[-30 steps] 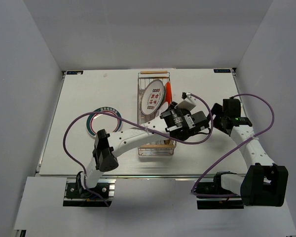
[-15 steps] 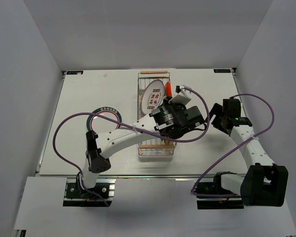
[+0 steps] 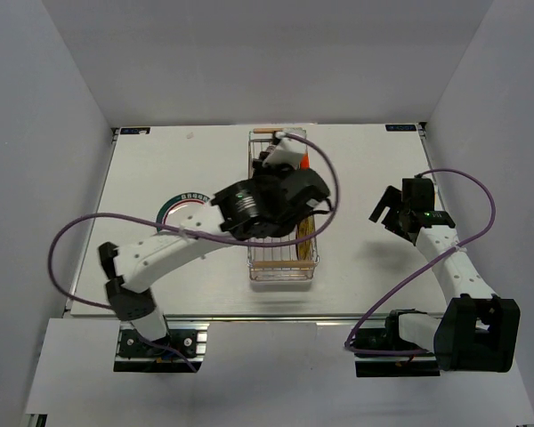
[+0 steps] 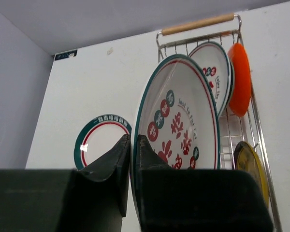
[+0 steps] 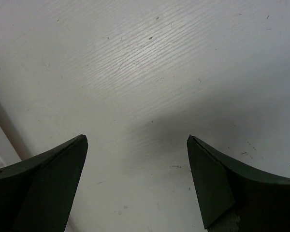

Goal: Unload the plates from the dish rack

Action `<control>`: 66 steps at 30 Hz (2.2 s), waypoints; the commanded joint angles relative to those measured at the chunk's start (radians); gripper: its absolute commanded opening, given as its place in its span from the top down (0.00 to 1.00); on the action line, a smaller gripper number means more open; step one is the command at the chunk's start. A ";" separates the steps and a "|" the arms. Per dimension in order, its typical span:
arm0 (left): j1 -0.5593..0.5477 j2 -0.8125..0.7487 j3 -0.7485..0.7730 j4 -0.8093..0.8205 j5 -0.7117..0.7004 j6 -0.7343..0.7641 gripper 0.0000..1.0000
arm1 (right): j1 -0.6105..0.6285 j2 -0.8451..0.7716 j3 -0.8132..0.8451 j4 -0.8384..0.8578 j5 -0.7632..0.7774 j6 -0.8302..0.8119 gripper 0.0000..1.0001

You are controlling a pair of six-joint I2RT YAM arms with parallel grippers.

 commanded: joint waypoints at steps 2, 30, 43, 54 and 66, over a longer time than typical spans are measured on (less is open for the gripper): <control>0.120 -0.307 -0.291 0.512 0.061 0.301 1.00 | -0.005 -0.008 0.012 0.015 0.009 -0.003 0.11; 0.934 -0.534 -0.950 0.774 0.593 -0.042 1.00 | -0.003 0.067 0.019 0.026 0.015 0.018 0.11; 0.979 -0.611 -1.218 0.914 0.629 -0.128 1.00 | -0.003 0.116 0.031 0.020 0.015 0.030 0.11; 0.988 -0.576 -1.289 0.802 0.619 -0.297 0.71 | -0.003 0.110 0.026 0.020 0.023 0.039 0.11; 0.988 -0.455 -1.309 0.753 0.618 -0.409 0.42 | -0.005 0.115 0.025 0.021 0.008 0.041 0.11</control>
